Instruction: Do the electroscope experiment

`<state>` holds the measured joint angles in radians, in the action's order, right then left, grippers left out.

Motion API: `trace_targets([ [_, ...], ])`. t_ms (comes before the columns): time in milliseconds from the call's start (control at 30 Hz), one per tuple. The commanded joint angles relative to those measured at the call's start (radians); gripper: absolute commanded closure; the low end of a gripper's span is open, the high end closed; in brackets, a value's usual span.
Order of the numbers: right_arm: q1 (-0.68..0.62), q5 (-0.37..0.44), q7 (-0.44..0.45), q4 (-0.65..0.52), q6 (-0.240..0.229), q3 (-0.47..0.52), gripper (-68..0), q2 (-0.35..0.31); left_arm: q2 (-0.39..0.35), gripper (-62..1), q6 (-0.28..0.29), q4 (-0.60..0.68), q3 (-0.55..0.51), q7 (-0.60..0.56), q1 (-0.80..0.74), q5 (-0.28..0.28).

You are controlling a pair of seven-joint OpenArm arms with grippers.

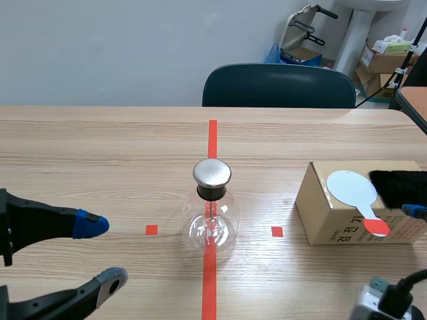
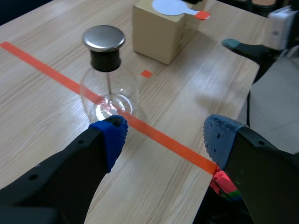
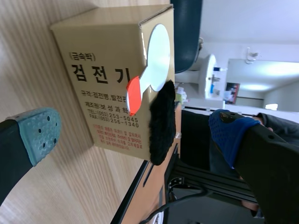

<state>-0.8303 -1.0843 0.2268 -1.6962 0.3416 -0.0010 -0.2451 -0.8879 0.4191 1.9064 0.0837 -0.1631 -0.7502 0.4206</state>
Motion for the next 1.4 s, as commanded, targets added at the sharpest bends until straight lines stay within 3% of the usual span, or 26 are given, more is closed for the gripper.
trace_targets([
  [0,0.036,0.003,-0.002,0.009,0.027,0.006,-67.9,-0.015,-0.014,-37.5,0.016,0.045,0.014,-0.028,-0.001,0.016],
  [167,0.107,-0.002,0.010,0.097,0.037,0.006,-67.9,-0.015,-0.069,-37.5,0.026,0.085,0.055,-0.030,-0.001,0.055],
  [500,0.217,-0.016,0.093,0.195,0.037,0.006,-67.9,-0.015,-0.141,-37.5,0.033,0.157,0.100,-0.027,-0.001,0.060],
  [833,0.295,-0.049,0.184,0.280,0.037,0.007,-67.9,-0.015,-0.145,-37.5,0.046,0.163,0.109,-0.023,-0.001,0.063],
  [1200,0.301,-0.061,0.191,0.291,0.040,0.024,-67.9,-0.015,-0.143,-37.5,0.046,0.163,0.109,-0.021,0.000,0.062],
  [1367,0.301,-0.060,0.187,0.291,0.040,0.036,-56.2,-0.015,-0.143,-37.5,0.045,0.163,0.109,-0.022,0.000,0.063],
])
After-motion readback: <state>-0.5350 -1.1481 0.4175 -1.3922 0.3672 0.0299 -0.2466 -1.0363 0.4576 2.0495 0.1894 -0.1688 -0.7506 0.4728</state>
